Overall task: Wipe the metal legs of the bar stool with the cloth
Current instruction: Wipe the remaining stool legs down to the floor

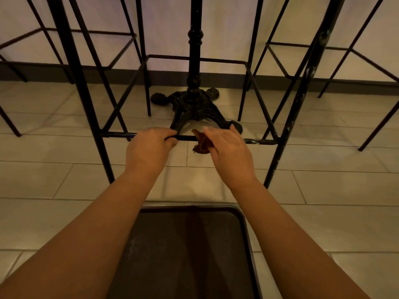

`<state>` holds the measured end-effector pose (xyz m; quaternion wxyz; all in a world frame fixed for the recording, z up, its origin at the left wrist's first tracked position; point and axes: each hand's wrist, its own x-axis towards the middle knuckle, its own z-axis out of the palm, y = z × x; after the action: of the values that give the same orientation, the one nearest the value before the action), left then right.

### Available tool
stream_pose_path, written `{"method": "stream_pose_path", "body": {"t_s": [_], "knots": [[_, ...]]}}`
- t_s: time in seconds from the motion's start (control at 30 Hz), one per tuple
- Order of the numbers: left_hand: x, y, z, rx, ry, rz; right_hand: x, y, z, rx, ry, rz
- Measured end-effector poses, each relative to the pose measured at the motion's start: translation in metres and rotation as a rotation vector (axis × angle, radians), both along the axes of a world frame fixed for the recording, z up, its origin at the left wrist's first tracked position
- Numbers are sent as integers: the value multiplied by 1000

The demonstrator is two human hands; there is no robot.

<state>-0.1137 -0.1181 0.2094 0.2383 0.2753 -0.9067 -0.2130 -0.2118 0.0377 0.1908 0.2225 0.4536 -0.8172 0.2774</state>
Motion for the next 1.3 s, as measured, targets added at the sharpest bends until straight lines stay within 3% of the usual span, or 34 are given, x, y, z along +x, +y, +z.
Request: {"method": "stream_pose_path", "body": {"t_s": [0.5,0.7,0.8,0.87,1.0,1.13,1.3], "knots": [[-2,3,13,18,-155,-40,-8,15,9,91,-74,-84],[-24,50,20,-50,-82,-385,3,29,17,-35,-437,61],[-35,65,24,-23,-111,-481,13,45,11,-169,-505,77],[-39,66,23,-42,-164,-462,18,58,2,-190,-412,-30],[-49,68,24,-98,-167,-414,12,71,-13,14,-144,-249],[-62,77,24,-92,-181,-385,6,72,-23,187,-69,-352],[-57,77,22,-151,-208,-421,1,76,-28,189,-33,-361]]}}
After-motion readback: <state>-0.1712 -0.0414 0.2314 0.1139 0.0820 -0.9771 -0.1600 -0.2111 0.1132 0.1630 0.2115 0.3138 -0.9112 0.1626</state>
